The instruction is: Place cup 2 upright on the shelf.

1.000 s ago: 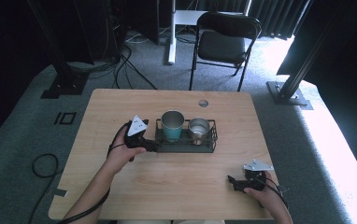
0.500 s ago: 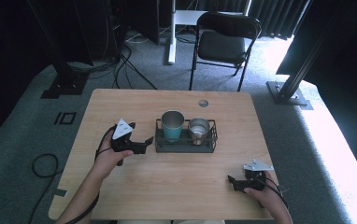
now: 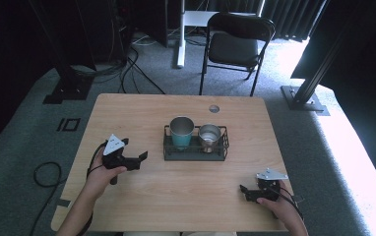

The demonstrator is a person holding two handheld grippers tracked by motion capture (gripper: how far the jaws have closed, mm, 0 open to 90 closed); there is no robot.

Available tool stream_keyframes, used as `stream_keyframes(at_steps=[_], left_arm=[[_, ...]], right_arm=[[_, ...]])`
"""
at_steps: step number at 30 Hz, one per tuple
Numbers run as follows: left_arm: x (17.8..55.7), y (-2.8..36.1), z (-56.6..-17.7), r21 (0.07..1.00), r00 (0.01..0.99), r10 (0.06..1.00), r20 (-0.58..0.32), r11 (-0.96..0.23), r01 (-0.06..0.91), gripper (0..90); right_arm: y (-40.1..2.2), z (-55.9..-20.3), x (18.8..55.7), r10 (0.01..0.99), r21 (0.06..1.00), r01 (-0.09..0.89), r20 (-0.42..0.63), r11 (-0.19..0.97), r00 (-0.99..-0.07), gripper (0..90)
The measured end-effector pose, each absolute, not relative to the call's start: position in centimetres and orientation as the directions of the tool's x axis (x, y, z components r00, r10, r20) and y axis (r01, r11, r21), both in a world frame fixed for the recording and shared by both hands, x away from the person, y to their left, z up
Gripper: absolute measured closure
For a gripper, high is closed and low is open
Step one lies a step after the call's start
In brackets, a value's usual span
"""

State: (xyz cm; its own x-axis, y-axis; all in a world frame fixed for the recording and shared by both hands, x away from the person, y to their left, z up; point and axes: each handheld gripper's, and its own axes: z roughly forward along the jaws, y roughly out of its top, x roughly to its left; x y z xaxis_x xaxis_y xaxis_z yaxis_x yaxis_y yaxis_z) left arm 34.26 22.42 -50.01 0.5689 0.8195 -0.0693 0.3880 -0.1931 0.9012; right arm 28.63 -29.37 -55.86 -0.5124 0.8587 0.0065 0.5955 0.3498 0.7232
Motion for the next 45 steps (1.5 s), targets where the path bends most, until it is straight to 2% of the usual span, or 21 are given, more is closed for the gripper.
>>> stream_keyframes(at_steps=[14,24,36,45], left_arm=[[32.3,25.0,-52.2,0.877,0.499,0.861,-0.097,-0.163,0.451,3.0],[31.0,27.0,-53.6,0.841,0.432,0.898,-0.08,-0.172,0.513,3.0],[30.4,29.1,-54.6,0.794,0.334,0.941,-0.059,-0.158,0.586,3.1],[30.2,30.8,-55.0,0.723,0.213,0.977,-0.016,-0.136,0.677,3.1]], right_arm=[[-29.4,-55.9,28.6,0.858,0.723,0.595,0.005,0.351,-0.513,11.2],[-29.4,-55.9,28.6,0.859,0.723,0.595,0.006,0.35,-0.513,11.3],[-29.4,-55.9,28.6,0.859,0.723,0.595,0.006,0.35,-0.513,11.2],[-29.4,-55.9,28.6,0.859,0.723,0.595,0.006,0.35,-0.513,11.2]])
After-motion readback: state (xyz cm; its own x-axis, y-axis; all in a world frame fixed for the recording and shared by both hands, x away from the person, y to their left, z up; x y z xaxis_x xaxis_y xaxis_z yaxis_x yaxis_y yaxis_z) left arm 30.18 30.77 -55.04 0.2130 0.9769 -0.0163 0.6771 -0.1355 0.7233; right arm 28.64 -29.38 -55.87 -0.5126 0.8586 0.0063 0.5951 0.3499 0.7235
